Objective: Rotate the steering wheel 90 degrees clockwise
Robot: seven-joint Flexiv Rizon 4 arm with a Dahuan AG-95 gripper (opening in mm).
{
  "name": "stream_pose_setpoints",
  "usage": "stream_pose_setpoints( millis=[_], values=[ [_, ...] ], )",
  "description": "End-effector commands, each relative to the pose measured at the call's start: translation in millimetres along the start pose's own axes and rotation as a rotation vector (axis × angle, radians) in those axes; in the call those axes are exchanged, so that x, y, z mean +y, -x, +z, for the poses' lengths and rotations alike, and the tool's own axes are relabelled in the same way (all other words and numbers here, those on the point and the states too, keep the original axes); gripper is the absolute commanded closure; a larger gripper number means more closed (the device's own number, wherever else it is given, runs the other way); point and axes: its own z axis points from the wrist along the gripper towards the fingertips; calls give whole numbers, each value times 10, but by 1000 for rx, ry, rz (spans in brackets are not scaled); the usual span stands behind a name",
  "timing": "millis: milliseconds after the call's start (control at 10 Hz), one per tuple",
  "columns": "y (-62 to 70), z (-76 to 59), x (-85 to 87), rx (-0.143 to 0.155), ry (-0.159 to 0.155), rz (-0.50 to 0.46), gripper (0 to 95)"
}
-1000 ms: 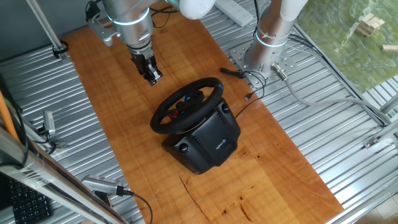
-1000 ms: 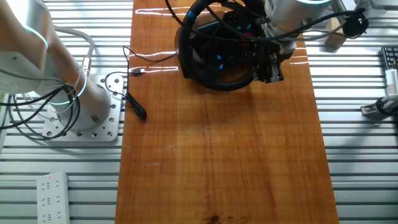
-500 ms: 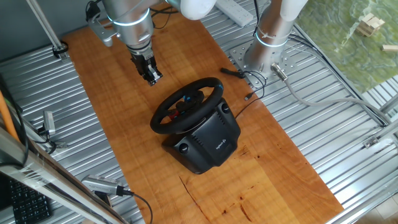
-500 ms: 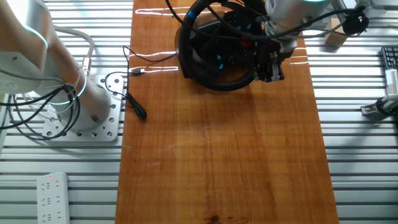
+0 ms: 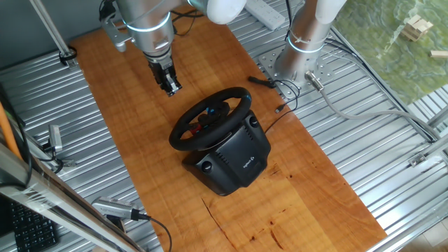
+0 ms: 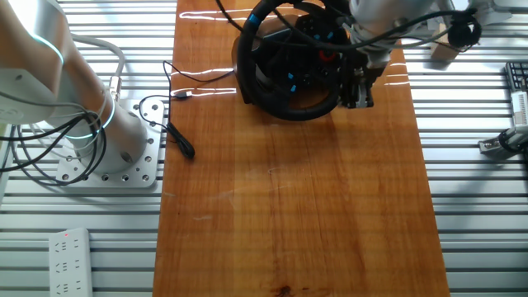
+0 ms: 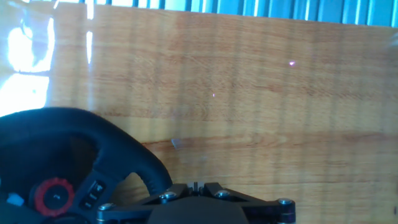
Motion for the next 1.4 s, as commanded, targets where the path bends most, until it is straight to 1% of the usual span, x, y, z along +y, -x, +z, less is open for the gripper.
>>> stream_pose_setpoints(
  millis=[100,300,500,600,800,1100,1400],
  values=[
    [-2,6,-22,2,3,-10,950],
    [34,-16,-11,3,3,1,950],
    [54,-28,-5,17,3,-3,950],
    [55,-27,-5,19,1,-9,950],
    [54,-29,-8,19,0,-31,950],
    [54,-29,-8,22,7,-62,950],
    [57,-20,-12,23,10,-62,950]
  ],
)
